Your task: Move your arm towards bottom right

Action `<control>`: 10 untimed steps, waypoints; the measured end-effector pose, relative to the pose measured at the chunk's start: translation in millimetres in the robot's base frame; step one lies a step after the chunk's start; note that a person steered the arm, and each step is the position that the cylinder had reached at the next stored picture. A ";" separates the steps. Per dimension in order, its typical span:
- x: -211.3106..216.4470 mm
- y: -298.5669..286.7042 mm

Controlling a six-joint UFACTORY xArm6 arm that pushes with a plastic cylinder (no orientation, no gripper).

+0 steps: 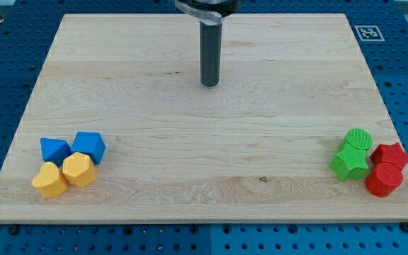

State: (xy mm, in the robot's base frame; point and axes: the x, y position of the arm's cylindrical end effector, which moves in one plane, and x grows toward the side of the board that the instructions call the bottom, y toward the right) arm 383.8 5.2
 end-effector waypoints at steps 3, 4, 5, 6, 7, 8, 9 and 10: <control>23.5 88.4; 23.8 179.0; 39.6 249.5; 92.7 285.0; 144.3 312.3; 175.3 329.1; 176.0 320.8; 180.2 289.6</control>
State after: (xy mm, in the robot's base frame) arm 564.0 294.7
